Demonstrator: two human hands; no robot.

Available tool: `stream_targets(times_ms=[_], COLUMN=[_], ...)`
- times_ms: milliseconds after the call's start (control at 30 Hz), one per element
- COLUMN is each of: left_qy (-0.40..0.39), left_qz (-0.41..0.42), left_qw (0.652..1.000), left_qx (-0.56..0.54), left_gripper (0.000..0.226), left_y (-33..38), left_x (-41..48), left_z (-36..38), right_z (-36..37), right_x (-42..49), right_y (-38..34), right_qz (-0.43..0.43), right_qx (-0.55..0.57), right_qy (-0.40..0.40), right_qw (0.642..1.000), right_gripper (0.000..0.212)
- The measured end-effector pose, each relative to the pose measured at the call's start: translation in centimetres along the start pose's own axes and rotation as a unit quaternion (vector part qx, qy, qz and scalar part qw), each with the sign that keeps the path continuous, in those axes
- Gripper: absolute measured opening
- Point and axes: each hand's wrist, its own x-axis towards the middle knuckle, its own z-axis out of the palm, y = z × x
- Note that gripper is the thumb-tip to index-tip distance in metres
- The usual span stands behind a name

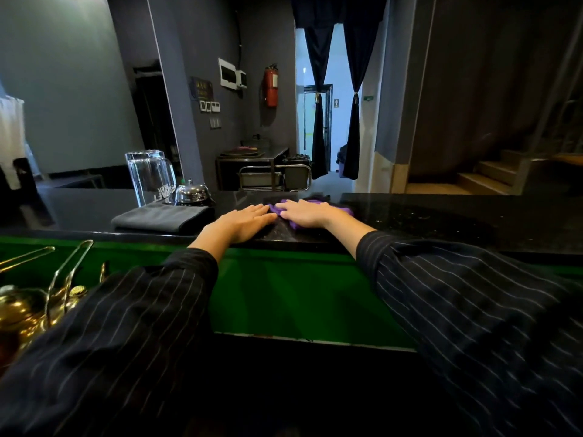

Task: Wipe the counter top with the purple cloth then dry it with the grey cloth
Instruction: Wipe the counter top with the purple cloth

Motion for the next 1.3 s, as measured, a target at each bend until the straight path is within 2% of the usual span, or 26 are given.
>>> stream_targets(times_ms=[67,200,367,533,633,867,933,1033,1200,1300], left_qy=[-0.005,-0.012,0.058,0.006,-0.012,0.012,0.016,0.023,0.065,0.081], left_qz=[-0.021,-0.049,-0.070,-0.038,-0.030,-0.015,-0.022,-0.028,-0.071,-0.045], left_qw=[1.000,0.999,0.994,0.999,0.999,1.000,1.000,0.999,0.995,0.995], left_qx=[-0.007,0.002,-0.056,-0.019,0.008,0.013,-0.001,-0.014,-0.038,-0.039], left_gripper=[0.049,0.056,0.062,0.060,0.057,0.052,0.050,0.047,0.050,0.053], left_y=[0.5,2.1,3.7,3.1,2.8,2.9,3.1,3.3,4.2,6.6], left_x=[-0.4,-1.6,-3.1,-2.4,-1.9,-2.0,-2.3,-2.8,-3.8,-4.8], left_z=[0.0,0.3,1.5,1.2,1.2,1.3,0.9,0.8,1.3,1.8], right_z=[0.0,-0.5,0.1,-0.1,-0.6,0.1,-0.4,-0.6,-0.6,-0.9], right_x=[-2.0,-5.7,-6.8,-3.9,-1.3,8.6,5.6,2.1,-3.4,-7.5], right_y=[0.8,3.3,4.7,3.1,1.5,-0.8,-2.6,-3.0,-0.3,3.1], right_qz=[-0.015,0.029,0.130,0.216,0.162,0.012,-0.010,-0.011,0.013,0.053], right_qx=[-0.002,0.008,0.001,0.003,0.013,-0.010,-0.008,0.022,0.025,0.015], right_qy=[-0.003,0.009,0.053,0.075,0.056,-0.027,-0.035,-0.024,-0.005,0.015], right_qw=[1.000,1.000,0.990,0.974,0.985,1.000,0.999,0.999,1.000,0.998], right_gripper=[0.052,0.049,0.055,0.059,0.060,0.076,0.063,0.050,0.049,0.049])
